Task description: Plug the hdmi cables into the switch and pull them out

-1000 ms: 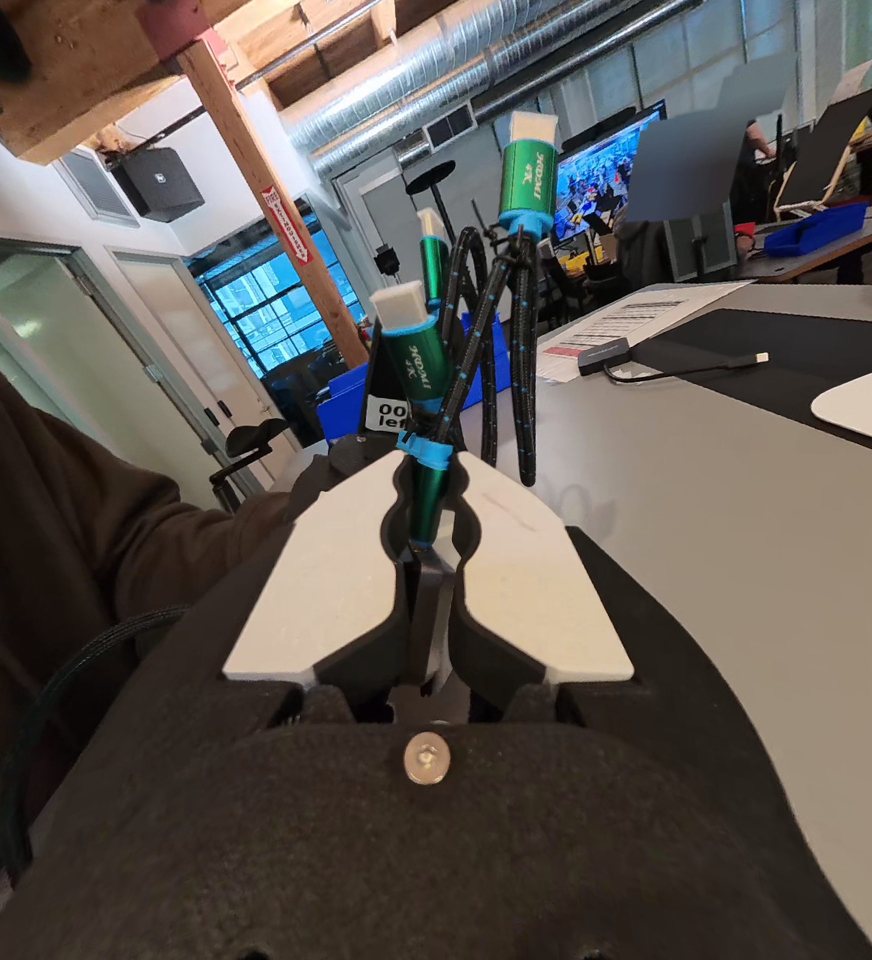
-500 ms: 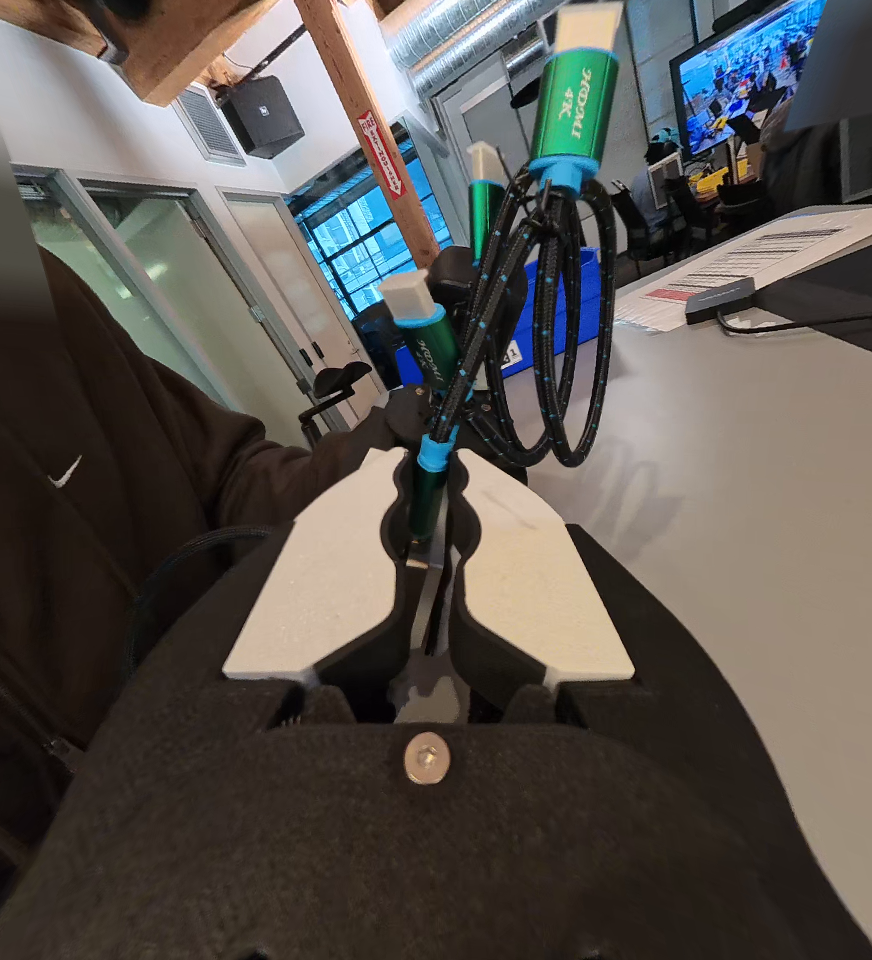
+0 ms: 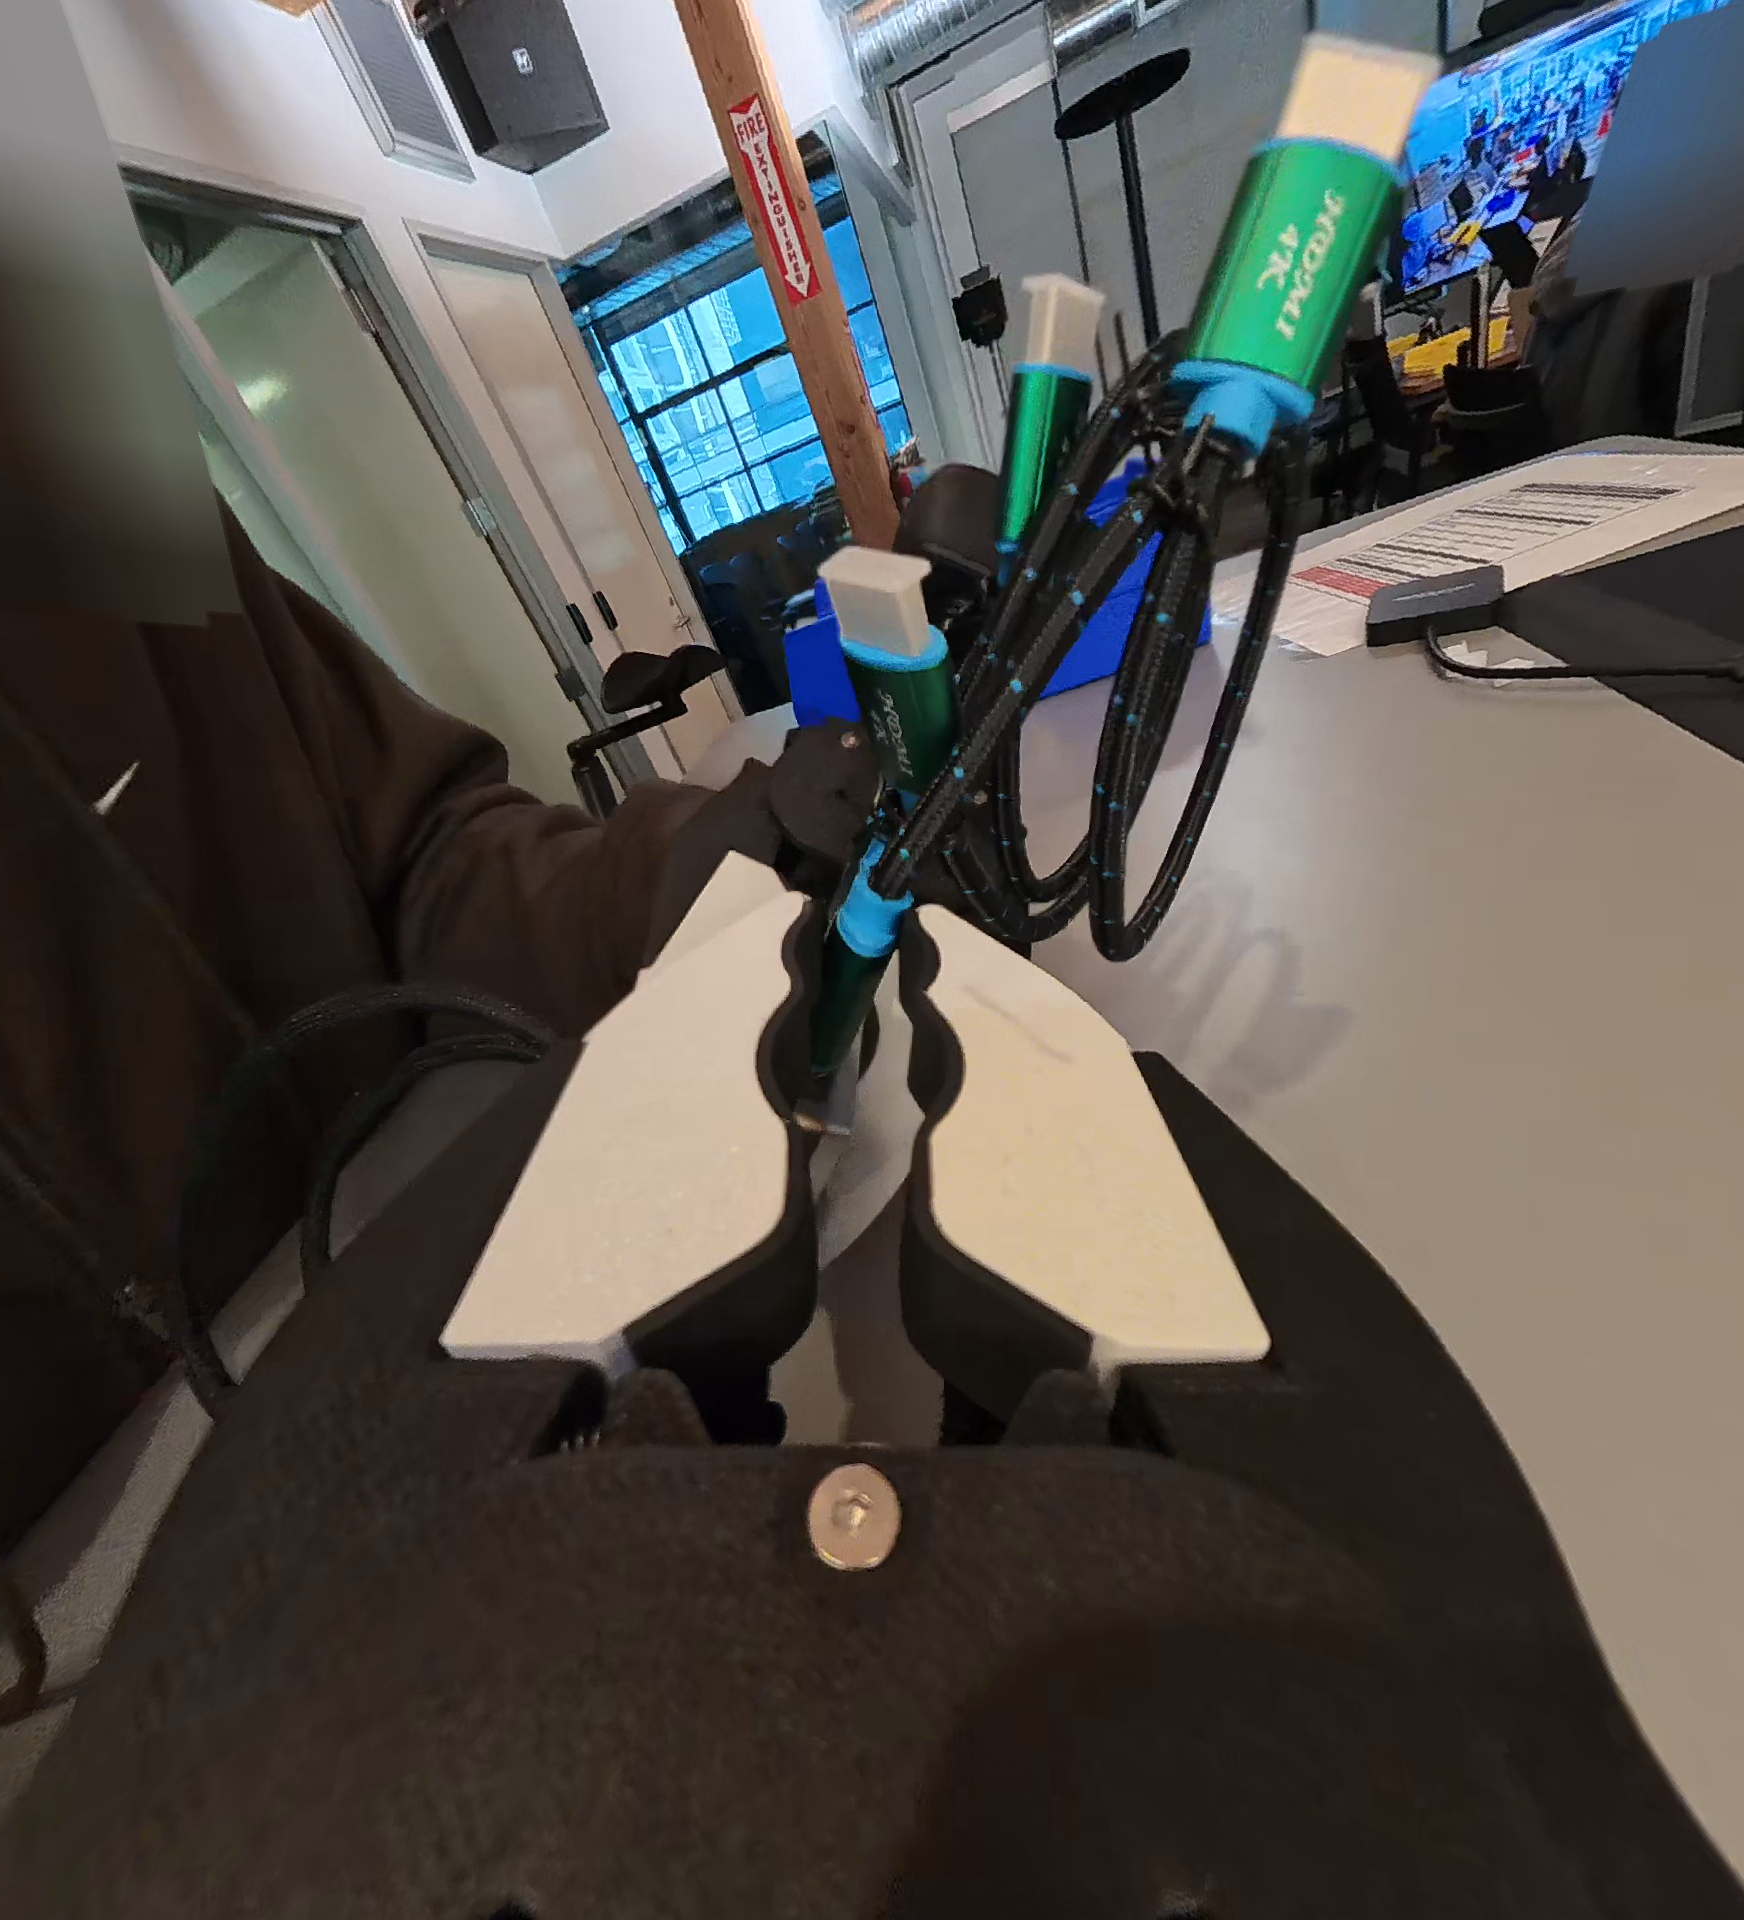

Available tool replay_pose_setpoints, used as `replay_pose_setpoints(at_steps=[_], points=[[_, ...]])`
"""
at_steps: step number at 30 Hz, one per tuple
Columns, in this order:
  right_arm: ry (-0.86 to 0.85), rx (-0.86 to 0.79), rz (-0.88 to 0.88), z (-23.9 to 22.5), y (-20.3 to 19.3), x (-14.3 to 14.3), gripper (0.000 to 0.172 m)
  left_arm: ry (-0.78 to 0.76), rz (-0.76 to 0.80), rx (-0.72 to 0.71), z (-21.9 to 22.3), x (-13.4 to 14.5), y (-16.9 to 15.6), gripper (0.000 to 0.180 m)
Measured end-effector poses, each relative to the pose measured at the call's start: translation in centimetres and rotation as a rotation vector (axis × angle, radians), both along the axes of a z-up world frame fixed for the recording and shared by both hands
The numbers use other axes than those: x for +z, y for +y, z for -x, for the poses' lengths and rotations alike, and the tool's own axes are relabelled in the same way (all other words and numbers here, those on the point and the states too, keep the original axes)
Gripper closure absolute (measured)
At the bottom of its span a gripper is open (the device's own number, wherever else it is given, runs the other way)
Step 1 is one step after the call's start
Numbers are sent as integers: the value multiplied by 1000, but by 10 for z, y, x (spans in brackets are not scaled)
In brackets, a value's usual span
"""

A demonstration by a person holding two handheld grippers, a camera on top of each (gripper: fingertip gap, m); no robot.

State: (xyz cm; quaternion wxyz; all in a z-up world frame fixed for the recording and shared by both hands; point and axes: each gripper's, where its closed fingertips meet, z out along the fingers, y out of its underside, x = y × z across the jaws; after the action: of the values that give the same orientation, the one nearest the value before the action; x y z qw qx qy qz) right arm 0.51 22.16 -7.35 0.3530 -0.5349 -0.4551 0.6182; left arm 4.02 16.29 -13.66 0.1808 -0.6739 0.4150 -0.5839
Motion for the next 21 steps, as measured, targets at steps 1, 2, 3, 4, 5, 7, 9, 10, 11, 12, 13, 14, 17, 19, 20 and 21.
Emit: replay_pose_setpoints(at_steps=[1,2,3,4,5,7,9,10,11,12,13,14,17,19,20,21], points=[[-9,4,-16,1,-1,0,159,-3,5,-12,1,0,-2,144],[-20,8,-30,3,-2,0,159,-6,8,-20,2,1,-3,144],[-28,11,-45,5,-3,1,159,-14,9,-29,4,2,-4,144],[-30,7,-53,7,-3,3,159,-24,11,-28,5,3,-4,144],[-35,1,-59,9,-2,3,158,-28,14,-24,6,4,-3,145],[-43,-23,-78,9,0,2,159,-19,19,-12,6,3,-2,144],[-33,-43,-80,7,1,2,159,-21,24,-12,6,3,-1,144],[-30,-50,-78,7,2,2,159,-19,28,-12,5,3,-1,144],[-25,-51,-73,7,2,2,159,-18,30,-12,5,3,-1,144],[-17,-46,-62,6,2,2,159,-17,30,-13,5,3,-1,144],[-10,-39,-53,6,2,2,159,-15,33,-14,5,3,-2,144],[-6,-33,-47,6,2,2,159,-13,36,-15,5,2,-2,144],[11,8,-18,6,0,1,159,-7,40,-27,5,1,-3,144],[17,35,10,6,-2,-1,158,7,43,-36,5,-1,-5,144],[31,46,27,6,-3,-2,158,10,45,-43,5,-2,-6,144],[50,56,49,6,-3,-2,158,14,48,-47,6,-2,-7,144]])
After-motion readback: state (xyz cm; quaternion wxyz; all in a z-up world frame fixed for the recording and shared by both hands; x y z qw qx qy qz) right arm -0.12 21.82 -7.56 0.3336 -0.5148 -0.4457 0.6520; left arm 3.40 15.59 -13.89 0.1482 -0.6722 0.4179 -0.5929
